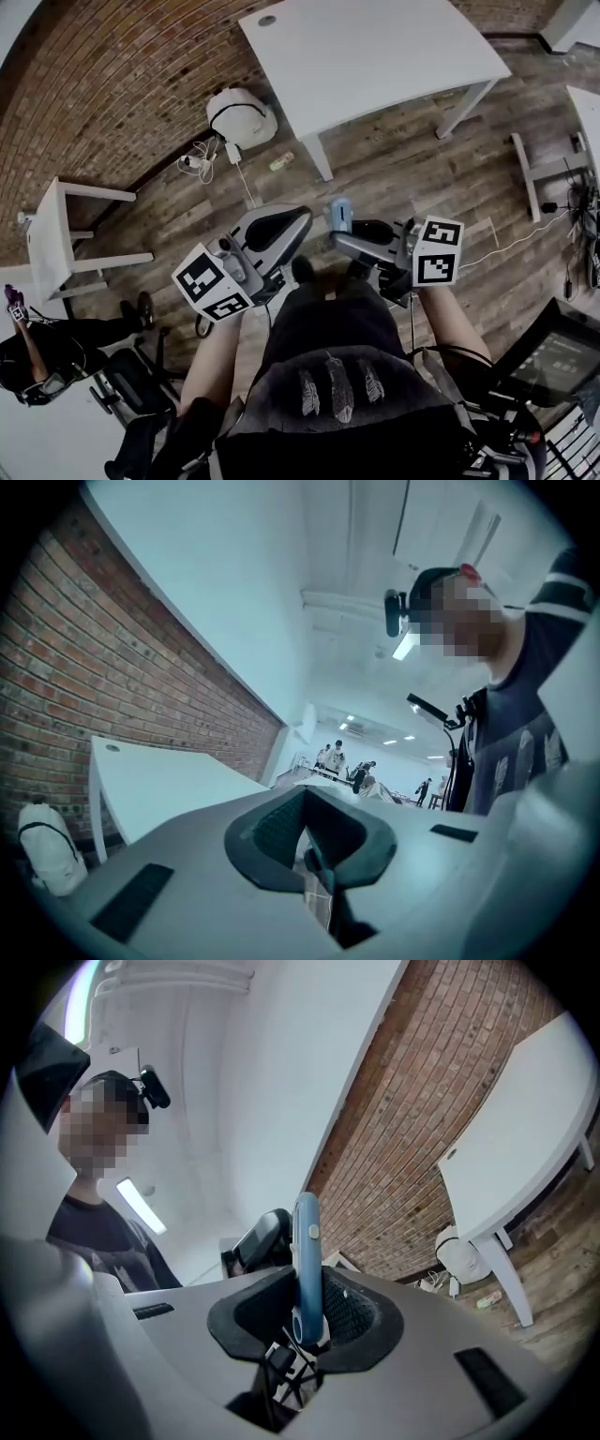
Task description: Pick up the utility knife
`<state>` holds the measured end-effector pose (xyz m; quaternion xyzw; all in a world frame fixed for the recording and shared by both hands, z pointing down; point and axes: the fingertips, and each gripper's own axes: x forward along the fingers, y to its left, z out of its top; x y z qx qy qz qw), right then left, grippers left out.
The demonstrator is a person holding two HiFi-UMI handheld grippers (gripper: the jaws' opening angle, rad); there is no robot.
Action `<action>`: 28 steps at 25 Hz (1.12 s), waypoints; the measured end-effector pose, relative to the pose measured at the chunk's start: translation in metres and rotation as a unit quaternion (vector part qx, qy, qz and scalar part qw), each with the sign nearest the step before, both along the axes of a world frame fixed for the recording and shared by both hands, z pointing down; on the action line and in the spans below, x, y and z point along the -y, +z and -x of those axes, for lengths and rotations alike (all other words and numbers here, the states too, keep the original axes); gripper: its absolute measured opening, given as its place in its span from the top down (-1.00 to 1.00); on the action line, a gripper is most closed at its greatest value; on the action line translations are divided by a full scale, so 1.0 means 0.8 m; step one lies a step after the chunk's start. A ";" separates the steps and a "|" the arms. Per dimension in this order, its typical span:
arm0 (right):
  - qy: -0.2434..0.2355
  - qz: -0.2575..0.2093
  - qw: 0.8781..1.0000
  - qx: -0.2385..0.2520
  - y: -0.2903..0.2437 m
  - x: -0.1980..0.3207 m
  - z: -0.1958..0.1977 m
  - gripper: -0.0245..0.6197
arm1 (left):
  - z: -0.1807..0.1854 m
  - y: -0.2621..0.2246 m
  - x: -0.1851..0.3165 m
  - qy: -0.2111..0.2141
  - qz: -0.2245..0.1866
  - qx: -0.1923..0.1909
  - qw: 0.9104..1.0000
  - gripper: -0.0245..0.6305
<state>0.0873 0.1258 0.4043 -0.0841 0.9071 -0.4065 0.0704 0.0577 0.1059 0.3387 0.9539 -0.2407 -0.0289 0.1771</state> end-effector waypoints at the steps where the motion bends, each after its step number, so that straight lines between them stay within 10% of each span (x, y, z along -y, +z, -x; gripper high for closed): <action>1: 0.004 0.003 1.000 -0.004 0.001 0.001 -0.003 0.66 | 0.004 0.002 -0.002 -0.005 0.001 0.002 1.000 0.94; 11: 0.046 0.009 0.997 -0.057 -0.007 0.014 -0.005 0.66 | 0.147 -0.005 0.015 -0.115 -0.030 0.039 0.992 0.94; 19: -0.014 0.010 0.992 -0.121 0.008 -0.004 0.117 0.66 | 0.397 0.039 -0.020 -0.306 -0.009 0.002 0.952 0.95; 28: -0.044 0.014 0.988 -0.146 -0.006 -0.010 0.158 0.66 | 0.395 0.068 -0.040 -0.307 0.037 0.002 0.951 0.95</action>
